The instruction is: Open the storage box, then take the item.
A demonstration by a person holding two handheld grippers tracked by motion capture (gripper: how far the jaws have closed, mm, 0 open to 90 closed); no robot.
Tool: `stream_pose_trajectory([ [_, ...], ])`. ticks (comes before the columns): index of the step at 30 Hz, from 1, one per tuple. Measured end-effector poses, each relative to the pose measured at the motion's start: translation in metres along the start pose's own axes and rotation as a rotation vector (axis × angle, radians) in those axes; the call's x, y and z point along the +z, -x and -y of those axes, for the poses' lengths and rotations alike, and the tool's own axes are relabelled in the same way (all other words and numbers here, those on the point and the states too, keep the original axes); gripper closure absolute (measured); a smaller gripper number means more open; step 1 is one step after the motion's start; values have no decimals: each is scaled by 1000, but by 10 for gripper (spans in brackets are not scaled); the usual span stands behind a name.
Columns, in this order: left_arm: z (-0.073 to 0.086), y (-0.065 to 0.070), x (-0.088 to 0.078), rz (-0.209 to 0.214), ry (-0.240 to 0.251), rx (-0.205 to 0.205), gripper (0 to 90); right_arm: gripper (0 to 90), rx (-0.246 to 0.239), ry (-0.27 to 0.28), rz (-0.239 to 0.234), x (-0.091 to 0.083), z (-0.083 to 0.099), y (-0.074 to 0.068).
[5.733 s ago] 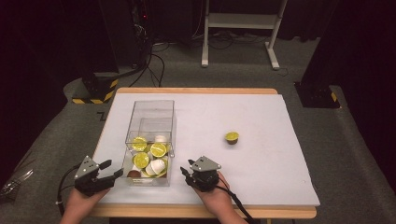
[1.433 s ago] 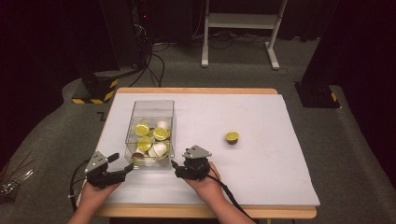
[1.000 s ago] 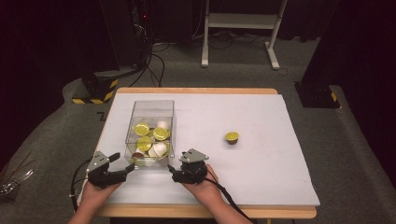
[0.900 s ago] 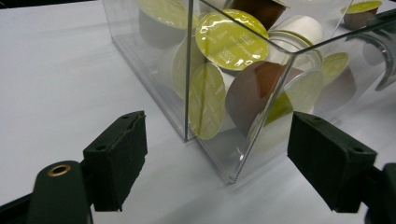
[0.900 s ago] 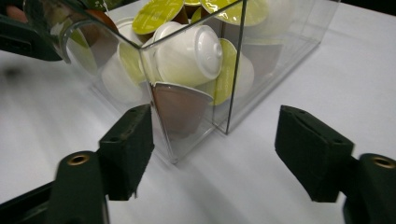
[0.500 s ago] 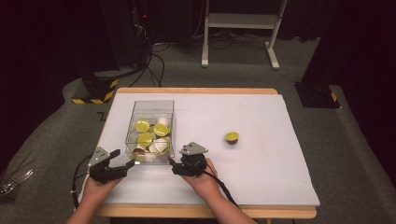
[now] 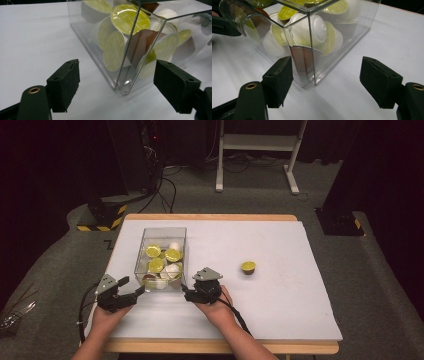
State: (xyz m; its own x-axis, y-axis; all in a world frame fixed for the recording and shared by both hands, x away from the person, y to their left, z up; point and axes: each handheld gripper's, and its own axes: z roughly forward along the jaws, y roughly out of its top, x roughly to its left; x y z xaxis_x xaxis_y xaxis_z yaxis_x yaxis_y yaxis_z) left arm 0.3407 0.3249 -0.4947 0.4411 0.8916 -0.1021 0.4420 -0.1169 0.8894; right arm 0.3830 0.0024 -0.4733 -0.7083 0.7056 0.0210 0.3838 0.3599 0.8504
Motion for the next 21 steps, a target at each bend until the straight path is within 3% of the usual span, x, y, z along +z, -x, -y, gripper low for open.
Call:
stream_pose_trajectory([
  [12,-2,-5,7,-8,26,-36,222,275,17,13,19,4,-5,5],
  [16,-3,-4,9,-5,26,-31,215,280,49,18,25,5,-7,12],
  [21,-3,-4,9,-4,30,-26,214,299,36,27,27,6,-7,11],
])
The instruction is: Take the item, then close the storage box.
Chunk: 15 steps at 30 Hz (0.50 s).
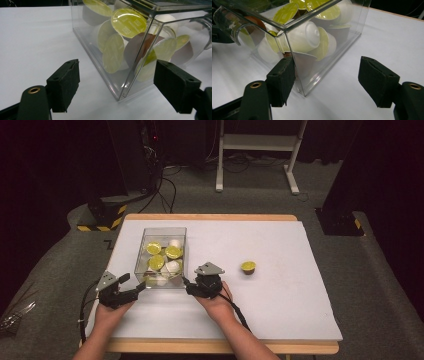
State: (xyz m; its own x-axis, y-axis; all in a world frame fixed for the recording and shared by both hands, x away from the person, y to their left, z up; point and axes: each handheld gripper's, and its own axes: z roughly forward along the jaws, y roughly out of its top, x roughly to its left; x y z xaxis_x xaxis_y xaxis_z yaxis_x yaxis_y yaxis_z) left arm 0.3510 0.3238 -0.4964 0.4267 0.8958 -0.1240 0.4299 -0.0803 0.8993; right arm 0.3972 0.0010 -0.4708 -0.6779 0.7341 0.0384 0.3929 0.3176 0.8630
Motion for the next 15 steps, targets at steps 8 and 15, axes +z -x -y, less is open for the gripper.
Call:
stream_pose_trajectory([
  [8,-2,1,3,1,-8,18,204,299,-8,6,-15,-8,2,-7],
  [15,-6,0,9,1,-19,11,204,307,-28,-16,-3,8,-1,-14],
])
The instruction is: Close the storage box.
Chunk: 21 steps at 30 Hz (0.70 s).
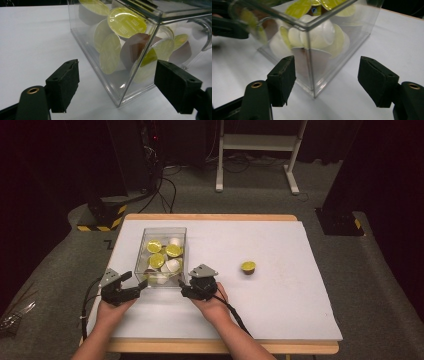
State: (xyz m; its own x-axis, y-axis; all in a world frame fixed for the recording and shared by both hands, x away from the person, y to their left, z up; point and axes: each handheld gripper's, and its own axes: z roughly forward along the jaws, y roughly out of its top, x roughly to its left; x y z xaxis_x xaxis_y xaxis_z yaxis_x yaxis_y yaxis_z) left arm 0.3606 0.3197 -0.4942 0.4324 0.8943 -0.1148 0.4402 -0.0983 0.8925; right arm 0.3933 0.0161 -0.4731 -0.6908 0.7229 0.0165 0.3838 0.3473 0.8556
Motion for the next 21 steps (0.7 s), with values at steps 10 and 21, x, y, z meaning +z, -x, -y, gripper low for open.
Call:
stream_pose_trajectory([
  [10,-5,-4,10,-66,-4,-28,234,304,19,6,35,17,-4,8],
  [21,-5,1,9,-50,-30,-35,278,329,18,-1,19,14,-5,8],
])
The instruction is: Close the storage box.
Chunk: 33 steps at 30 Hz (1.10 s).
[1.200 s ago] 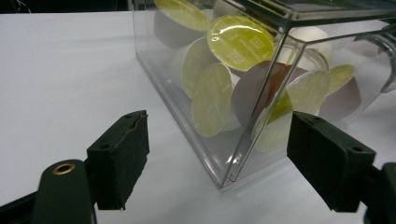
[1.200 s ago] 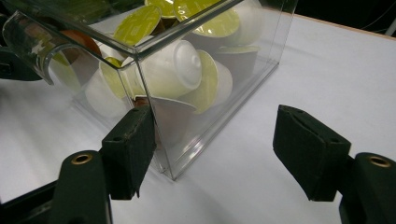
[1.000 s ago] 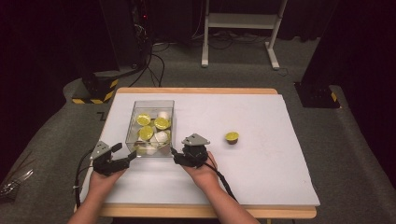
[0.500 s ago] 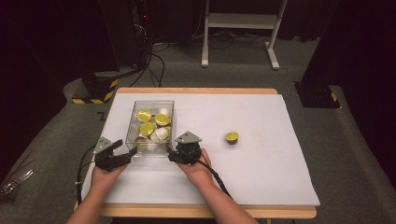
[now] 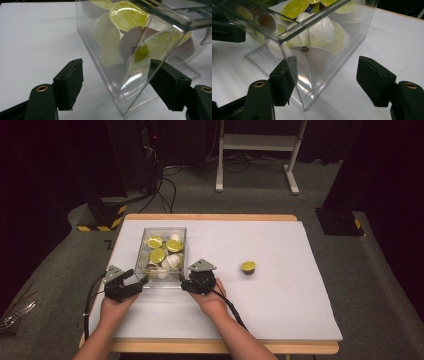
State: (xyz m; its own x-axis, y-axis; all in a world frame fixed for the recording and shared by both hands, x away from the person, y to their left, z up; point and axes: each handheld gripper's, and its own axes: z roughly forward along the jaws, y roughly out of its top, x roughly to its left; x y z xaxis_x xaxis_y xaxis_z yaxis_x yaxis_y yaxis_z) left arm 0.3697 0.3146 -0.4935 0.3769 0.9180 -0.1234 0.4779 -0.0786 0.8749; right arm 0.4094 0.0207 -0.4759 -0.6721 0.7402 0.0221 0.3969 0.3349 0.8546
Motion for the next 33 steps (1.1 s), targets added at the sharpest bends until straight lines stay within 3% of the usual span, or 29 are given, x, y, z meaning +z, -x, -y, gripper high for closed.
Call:
stream_pose_trajectory([
  [6,1,3,-12,36,-16,48,279,340,-20,11,-17,-14,1,-1],
  [11,9,4,-21,32,-24,64,288,383,-28,31,-31,-29,4,1],
  [16,18,1,-27,20,-59,77,317,401,-18,34,-12,-43,10,12],
  [22,24,1,-35,-10,-81,118,340,402,24,16,46,-61,26,39],
  [24,24,1,-36,-20,-96,113,343,402,41,8,67,-67,32,48],
  [25,25,1,-35,-24,-108,111,343,402,56,-3,94,-74,40,60],
  [28,27,0,-33,-40,-137,110,340,402,64,-9,116,-81,46,69],
  [29,28,0,-32,-40,-147,91,339,402,72,-15,131,-85,50,75],
  [31,28,0,-31,-45,-150,95,335,401,87,-31,172,-97,61,91],
  [33,28,0,-29,-53,-166,102,326,401,98,-36,187,-102,65,97],
])
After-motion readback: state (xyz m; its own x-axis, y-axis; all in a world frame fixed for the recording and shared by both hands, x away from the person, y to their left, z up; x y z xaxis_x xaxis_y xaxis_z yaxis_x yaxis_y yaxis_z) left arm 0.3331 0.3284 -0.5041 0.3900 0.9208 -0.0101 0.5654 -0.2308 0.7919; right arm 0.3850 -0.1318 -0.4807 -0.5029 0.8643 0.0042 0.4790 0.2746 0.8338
